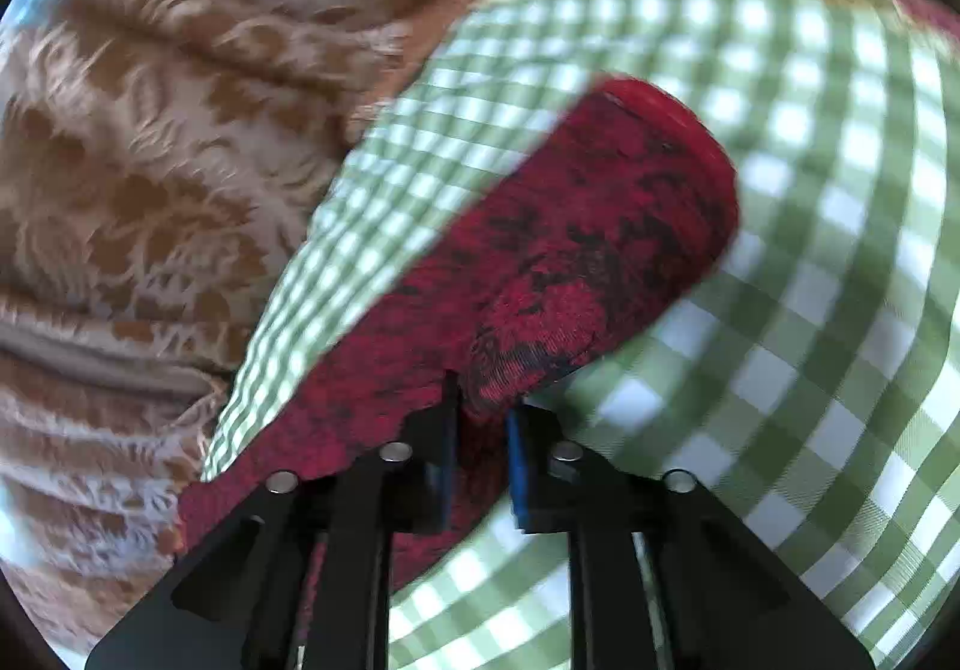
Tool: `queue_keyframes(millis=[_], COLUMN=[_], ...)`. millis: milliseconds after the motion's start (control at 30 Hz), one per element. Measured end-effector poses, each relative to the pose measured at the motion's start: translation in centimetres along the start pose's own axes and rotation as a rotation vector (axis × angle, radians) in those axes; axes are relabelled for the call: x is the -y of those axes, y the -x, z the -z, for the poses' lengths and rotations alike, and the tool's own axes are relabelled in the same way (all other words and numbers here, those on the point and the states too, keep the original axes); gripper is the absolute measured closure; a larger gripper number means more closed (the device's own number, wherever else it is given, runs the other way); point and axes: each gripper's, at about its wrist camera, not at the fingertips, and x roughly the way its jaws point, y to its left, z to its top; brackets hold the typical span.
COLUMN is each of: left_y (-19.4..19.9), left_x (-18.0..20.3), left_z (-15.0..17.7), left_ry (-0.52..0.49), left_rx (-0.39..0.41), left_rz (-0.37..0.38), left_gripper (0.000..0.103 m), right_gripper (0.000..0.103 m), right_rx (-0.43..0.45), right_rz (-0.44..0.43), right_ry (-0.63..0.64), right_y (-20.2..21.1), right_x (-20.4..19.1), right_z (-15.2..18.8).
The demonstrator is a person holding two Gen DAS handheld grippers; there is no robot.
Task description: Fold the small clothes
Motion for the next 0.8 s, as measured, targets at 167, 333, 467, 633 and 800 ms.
queue_keyframes(millis=[167,333,467,633,800], left_y=[0.6,1.1,1.3,1.2,0.8], left_x=[-0.2,-0.4,-1.1,-2.0,-2.9], left_z=[-0.9,-1.8,-2.4,-3.4,-5.0], left_ry=[0.024,0.052,0.085,0.114,0.148], left_rx=[0.002,0.016,0.024,0.035,0.052], left_rz=[0.062,0.116,0.163,0.203,0.241], left_gripper=[0.039,0.050,0.055,0.057,0.057], right_gripper=[0.092,0.092,0.092,0.093,0.093], right_rx=[0.030,-0.008,-0.083,-0.204,-0.315], right_rz=[-0.095,-0.218,-0.301,-0.366,-0.380], right_ry=[0.207,0.386,0.519,0.654,0.796], right_y=[2.5,2.8,1.5,-0.4,-2.6], right_x=[-7.5,-16.2,-23.0,-29.1,-33.6], right_z=[1.6,5.8,11.1,19.1,26.7])
